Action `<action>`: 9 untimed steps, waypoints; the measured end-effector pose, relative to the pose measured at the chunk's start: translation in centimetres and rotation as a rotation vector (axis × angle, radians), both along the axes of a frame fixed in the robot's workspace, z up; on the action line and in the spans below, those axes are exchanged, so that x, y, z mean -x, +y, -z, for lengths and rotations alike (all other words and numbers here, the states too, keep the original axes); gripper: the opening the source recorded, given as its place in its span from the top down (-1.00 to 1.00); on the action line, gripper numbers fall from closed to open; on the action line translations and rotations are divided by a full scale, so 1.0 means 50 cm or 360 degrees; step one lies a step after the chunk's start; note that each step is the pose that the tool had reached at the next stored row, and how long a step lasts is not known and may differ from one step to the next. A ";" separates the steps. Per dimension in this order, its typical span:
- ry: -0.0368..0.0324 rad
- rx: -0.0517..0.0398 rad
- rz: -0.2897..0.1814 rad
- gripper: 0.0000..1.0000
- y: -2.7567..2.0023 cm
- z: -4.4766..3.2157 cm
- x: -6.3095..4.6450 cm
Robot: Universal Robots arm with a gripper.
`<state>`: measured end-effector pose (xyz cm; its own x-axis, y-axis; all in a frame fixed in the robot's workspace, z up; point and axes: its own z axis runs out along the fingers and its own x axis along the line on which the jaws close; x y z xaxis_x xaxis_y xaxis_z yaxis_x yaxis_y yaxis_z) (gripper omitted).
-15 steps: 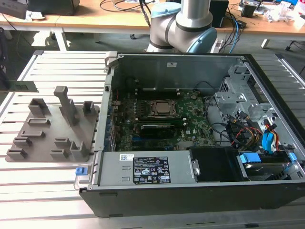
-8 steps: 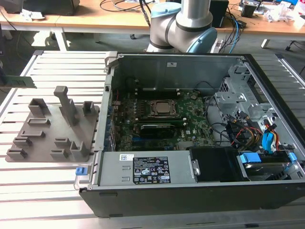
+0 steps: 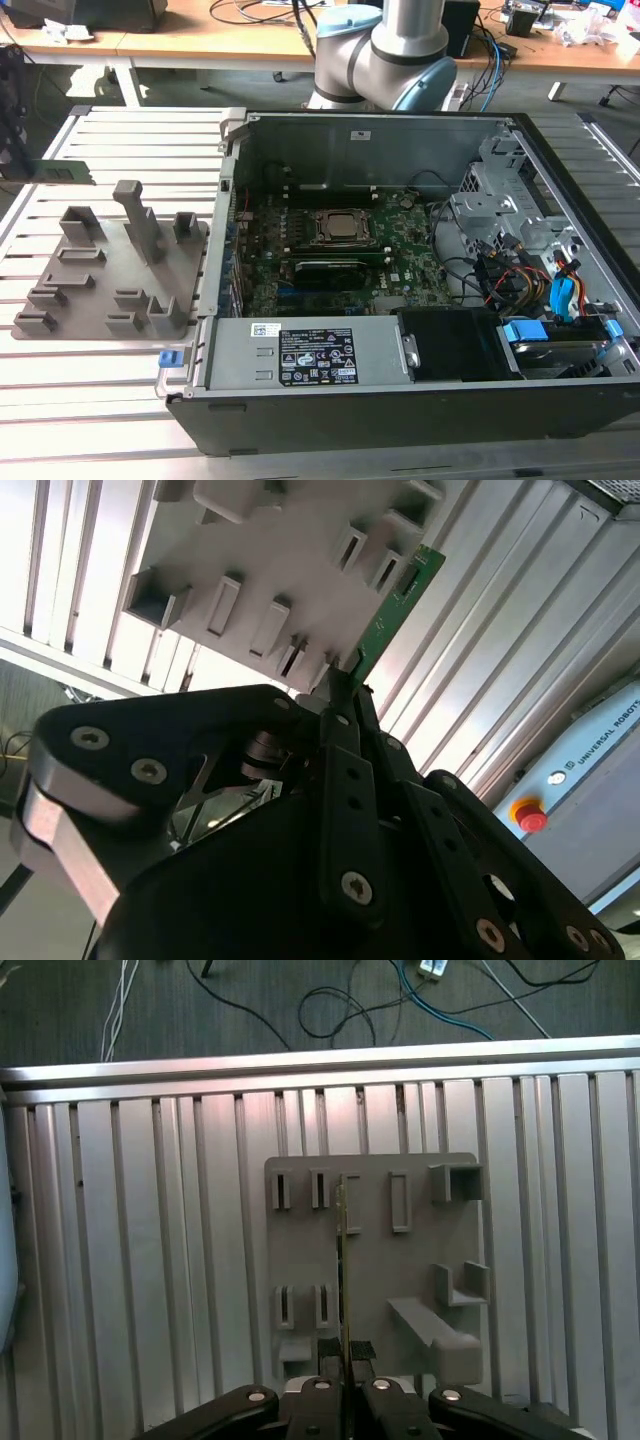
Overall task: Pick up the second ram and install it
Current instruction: 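Pick up the second ram and move it above second insertion slot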
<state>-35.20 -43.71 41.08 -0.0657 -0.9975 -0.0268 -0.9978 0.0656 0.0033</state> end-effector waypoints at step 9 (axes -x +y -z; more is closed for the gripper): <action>0.0000 0.0001 0.0000 0.72 0.0000 0.000 -0.075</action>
